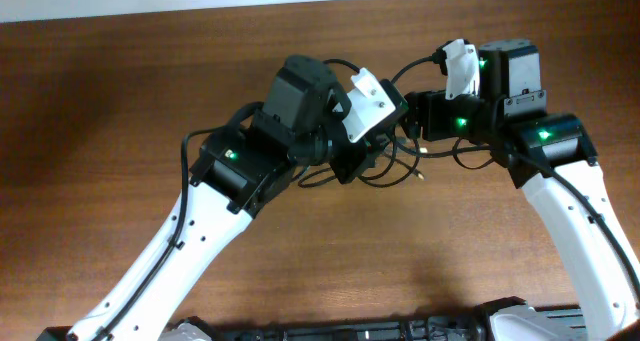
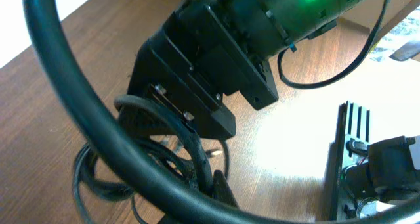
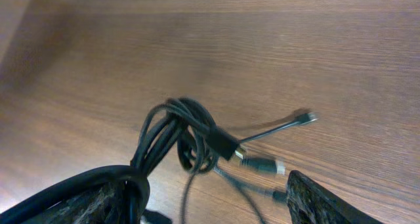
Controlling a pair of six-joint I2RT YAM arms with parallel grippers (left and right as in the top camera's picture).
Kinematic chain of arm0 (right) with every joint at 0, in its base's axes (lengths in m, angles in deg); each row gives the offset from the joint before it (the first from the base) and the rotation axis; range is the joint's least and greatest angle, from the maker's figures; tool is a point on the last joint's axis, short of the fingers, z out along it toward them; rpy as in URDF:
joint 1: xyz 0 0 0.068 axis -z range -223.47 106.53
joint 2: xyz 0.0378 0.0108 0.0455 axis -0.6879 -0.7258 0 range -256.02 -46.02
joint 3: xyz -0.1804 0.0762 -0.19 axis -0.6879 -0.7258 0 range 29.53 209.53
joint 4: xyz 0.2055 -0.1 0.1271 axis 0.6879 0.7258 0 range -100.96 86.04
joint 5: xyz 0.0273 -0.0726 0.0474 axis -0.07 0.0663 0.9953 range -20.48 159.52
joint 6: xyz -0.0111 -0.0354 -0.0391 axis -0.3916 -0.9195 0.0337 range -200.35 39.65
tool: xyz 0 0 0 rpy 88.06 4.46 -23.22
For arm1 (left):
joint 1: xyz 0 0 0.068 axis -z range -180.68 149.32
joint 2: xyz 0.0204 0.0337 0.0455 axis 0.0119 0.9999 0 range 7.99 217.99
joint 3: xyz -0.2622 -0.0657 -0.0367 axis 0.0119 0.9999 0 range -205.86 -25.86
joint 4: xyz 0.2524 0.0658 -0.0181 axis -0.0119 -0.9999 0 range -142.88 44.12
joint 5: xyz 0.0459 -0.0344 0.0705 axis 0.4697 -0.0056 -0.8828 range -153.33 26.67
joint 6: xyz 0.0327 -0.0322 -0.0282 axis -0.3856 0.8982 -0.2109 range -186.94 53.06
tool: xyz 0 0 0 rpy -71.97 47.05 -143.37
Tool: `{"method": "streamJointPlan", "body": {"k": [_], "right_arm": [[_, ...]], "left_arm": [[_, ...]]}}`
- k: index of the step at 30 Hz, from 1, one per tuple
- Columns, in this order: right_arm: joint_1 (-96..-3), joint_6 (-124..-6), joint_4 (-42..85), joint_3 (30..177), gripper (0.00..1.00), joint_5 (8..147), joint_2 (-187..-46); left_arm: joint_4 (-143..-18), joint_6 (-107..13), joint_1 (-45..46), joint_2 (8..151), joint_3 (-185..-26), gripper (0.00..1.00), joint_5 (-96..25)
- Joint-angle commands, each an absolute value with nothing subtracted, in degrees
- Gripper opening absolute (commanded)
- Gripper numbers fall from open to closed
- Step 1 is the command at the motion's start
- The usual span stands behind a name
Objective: Untangle cables
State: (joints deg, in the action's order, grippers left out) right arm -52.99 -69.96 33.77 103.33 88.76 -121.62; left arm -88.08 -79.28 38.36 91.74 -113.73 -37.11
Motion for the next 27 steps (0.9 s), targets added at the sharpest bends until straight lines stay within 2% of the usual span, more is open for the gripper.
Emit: {"method": "streamJointPlan", "body": {"k": [1, 10, 15, 20, 27], "right_arm": [[-52.81, -68.63, 33.14, 103.79, 0.76, 78.73, -121.62], [-52.81, -65.81, 33.14, 103.79, 0.76, 69.83, -121.62], [-52.79, -64.39, 33.14, 103.79, 0.76, 67.28, -121.62], [-52.77, -64.36, 33.14, 103.79, 0.76, 65.29, -121.62], [-52.77, -64.36, 33.14, 103.79, 0.76, 63.58, -121.62]], "left_arm": [[-89.12, -78.76, 39.30, 90.88, -114.19, 0.00, -33.09], [-91.64, -80.85, 39.28, 85.03, -114.19, 0.00, -33.26], [-94.85, -81.14, 39.28, 81.00, -114.19, 0.00, -44.04], [-95.90, -81.14, 39.28, 77.97, -114.19, 0.00, -48.39], [-100.56, -81.14, 39.28, 73.88, -114.19, 0.00, -64.30]]}}
